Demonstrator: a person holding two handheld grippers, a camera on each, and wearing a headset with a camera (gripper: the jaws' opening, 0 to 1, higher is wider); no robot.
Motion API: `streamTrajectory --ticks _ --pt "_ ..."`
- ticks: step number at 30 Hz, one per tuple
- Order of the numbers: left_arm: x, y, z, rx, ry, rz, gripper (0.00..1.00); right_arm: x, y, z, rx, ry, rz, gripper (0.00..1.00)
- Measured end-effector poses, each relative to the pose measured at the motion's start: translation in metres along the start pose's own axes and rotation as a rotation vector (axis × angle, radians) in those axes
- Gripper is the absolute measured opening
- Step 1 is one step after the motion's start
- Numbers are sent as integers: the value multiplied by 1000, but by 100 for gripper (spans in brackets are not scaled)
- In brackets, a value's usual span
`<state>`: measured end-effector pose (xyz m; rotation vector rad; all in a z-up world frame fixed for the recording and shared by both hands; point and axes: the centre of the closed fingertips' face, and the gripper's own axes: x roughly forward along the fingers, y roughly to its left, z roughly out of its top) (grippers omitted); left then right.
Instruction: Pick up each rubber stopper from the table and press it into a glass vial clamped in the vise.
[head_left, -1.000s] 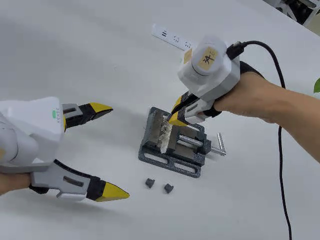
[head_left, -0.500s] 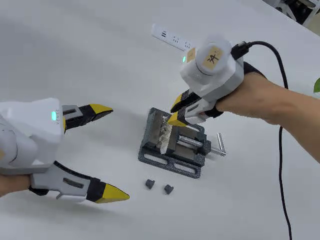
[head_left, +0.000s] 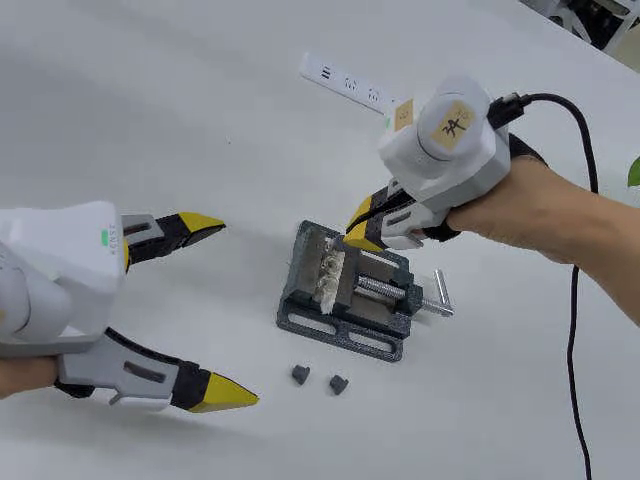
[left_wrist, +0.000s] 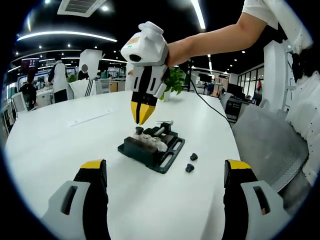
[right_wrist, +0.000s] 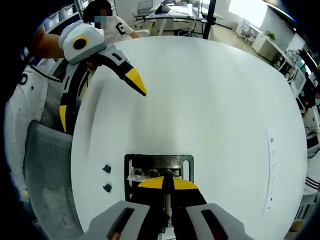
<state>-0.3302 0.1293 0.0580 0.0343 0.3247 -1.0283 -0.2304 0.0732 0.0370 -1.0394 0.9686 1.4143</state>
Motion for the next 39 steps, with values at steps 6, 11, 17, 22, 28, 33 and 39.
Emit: streamTrajectory --ticks 6,11,17,22,28,33,39 --pt "1 0 0 -1 -1 -2 97 3 1 -1 2 4 8 0" --pt "1 0 1 0 -2 -2 97 4 1 -3 1 6 10 0" --pt "0 1 0 -5 -3 0 97 5 0 -3 -2 7 8 0" --pt "1 2 0 -7 -4 2 96 6 0 -3 -5 8 -2 1" --pt "3 1 1 -9 -7 0 96 6 0 -2 -12 19 -11 1" --pt "4 2 2 -9 -14 2 96 7 0 -2 -14 28 -12 1" --pt "5 2 4 -11 -23 3 96 8 -1 -3 -7 36 -15 1"
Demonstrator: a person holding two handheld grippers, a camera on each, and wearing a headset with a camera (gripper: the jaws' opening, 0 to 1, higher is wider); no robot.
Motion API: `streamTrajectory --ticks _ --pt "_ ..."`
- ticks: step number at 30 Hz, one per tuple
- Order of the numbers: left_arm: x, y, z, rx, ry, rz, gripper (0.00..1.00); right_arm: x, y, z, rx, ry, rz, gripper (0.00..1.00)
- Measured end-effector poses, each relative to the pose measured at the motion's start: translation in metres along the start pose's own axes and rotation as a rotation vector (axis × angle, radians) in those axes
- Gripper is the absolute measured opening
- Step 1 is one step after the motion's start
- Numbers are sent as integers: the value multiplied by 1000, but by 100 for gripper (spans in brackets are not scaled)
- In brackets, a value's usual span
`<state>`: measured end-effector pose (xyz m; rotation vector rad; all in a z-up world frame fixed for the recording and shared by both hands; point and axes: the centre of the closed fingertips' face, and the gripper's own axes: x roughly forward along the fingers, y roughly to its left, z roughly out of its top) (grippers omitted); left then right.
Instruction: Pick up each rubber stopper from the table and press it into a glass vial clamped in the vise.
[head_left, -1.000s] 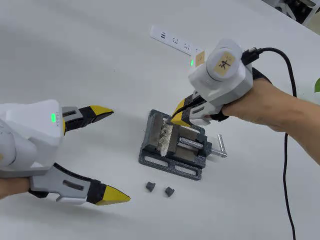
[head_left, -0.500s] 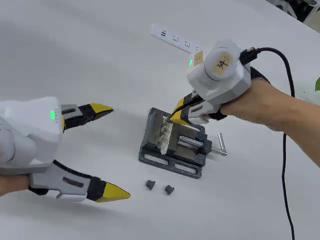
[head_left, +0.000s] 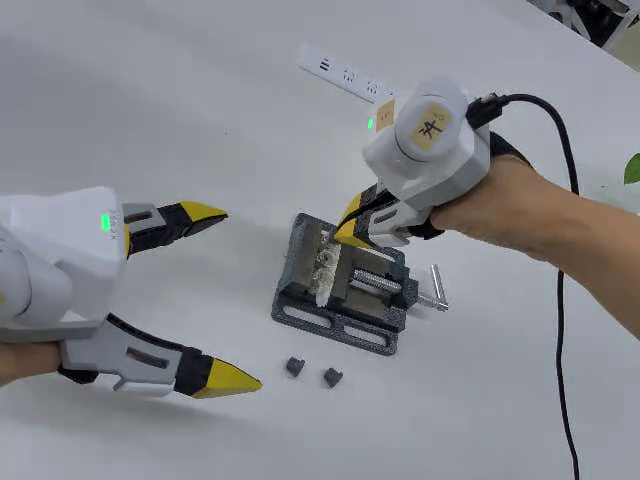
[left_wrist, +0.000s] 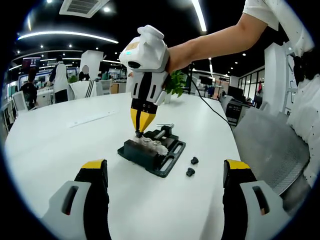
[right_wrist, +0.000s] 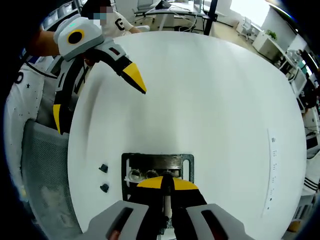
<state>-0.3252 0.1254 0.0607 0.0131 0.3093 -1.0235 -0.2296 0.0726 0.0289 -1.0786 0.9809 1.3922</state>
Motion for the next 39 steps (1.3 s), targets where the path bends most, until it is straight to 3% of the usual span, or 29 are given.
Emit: streamTrajectory --ticks 10,15,39 --pt "-1 0 1 4 0 -1 96 1 -1 1 17 26 26 1" --pt "-1 0 2 3 -4 2 96 2 0 1 -12 51 28 1" --pt "-2 3 6 -1 -17 13 95 3 3 0 -44 46 -5 0"
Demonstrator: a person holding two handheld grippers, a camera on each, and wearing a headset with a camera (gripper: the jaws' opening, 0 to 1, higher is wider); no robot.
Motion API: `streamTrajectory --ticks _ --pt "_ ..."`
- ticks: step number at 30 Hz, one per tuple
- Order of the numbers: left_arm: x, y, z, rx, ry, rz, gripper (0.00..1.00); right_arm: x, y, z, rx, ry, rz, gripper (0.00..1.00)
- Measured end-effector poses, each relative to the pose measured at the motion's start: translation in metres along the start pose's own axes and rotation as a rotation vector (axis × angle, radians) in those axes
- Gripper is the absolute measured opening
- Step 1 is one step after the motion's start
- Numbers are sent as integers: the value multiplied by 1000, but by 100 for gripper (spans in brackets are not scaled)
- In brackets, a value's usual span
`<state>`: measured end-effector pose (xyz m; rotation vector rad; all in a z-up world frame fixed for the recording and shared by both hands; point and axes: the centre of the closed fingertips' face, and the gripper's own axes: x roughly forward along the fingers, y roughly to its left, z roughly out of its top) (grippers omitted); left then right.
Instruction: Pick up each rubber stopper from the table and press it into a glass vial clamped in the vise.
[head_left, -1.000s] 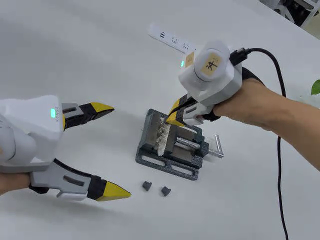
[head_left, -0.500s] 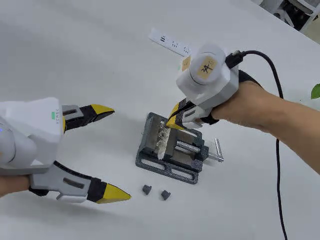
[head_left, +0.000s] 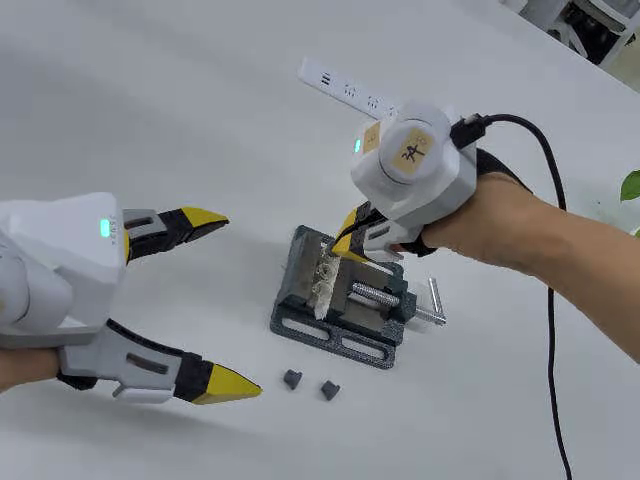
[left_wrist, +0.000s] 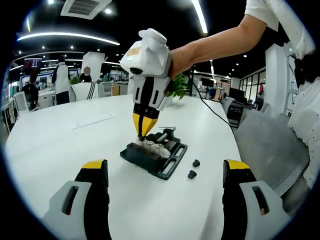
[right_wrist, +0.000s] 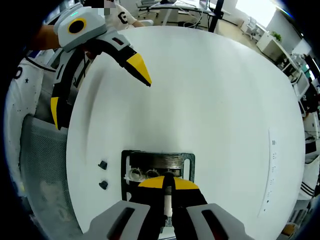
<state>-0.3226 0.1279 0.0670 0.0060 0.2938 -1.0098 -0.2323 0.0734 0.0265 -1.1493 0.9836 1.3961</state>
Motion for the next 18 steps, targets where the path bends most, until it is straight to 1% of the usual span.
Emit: streamTrajectory --ticks 13,18 --pt "0 1 1 -1 -7 2 95 1 -1 1 2 -2 -6 0" --pt "-1 1 2 -3 -9 6 95 1 -2 2 -9 0 -7 0"
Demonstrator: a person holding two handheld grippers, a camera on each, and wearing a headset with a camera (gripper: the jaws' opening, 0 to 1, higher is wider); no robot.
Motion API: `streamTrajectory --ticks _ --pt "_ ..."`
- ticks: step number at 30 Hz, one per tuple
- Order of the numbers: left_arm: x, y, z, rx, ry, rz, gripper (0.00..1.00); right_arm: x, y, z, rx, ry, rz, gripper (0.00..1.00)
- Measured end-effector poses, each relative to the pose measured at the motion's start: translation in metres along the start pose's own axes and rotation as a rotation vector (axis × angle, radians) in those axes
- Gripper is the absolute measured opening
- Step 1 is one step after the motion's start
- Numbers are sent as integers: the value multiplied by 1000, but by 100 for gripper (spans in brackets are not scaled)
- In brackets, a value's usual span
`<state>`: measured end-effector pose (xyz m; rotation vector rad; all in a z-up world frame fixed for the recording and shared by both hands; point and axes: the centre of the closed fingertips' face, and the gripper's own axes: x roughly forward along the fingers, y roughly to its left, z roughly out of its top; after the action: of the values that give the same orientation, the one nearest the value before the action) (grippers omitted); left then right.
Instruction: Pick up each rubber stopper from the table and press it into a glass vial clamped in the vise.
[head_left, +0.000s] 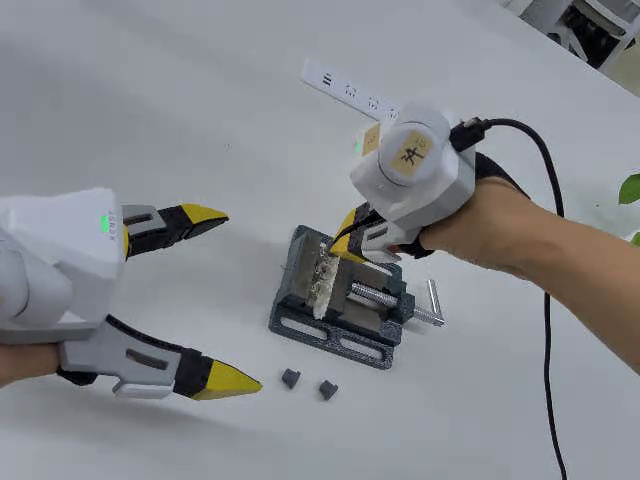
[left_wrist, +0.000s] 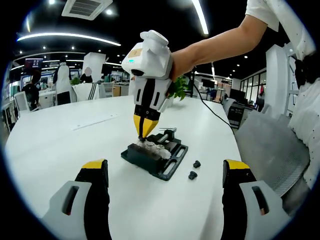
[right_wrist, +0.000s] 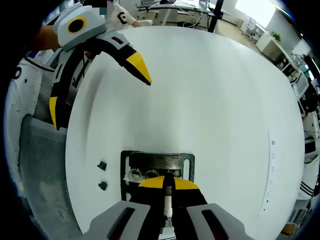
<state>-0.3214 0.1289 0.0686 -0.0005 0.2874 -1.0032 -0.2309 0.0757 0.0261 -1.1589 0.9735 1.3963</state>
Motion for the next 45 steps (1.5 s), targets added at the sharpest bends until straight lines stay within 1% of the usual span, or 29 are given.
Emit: streamTrajectory --ticks 2,5,12,19,23,29,32,35,39,41,42,45 --pt "0 0 1 2 -2 0 95 0 1 0 5 -5 -2 0" --pt "0 0 2 -1 -5 3 95 0 0 -1 25 -25 -4 0" --pt "0 0 2 1 -4 4 95 2 0 -1 14 -34 -18 0" --pt "0 0 2 -1 -6 2 95 1 2 -2 4 -65 -52 0" --pt "0 0 2 0 -4 1 95 0 0 -1 3 -77 -67 0" --pt "0 0 3 -1 -7 1 94 0 1 -2 -1 -81 -71 0" --pt "0 0 3 0 -7 2 94 1 3 -2 -11 -81 -82 0" --pt "0 0 3 2 -6 2 94 1 1 -2 -16 -86 -92 0" --pt "-2 -2 3 4 -4 0 94 0 0 -1 0 -100 -96 0" --pt "-3 -2 3 3 -4 2 94 0 0 -2 45 -108 -78 0" --pt "-4 -2 2 3 -1 4 94 0 -3 -1 42 -109 -75 0" --pt "-6 -2 2 2 0 9 94 0 -2 -1 73 -116 -65 0"
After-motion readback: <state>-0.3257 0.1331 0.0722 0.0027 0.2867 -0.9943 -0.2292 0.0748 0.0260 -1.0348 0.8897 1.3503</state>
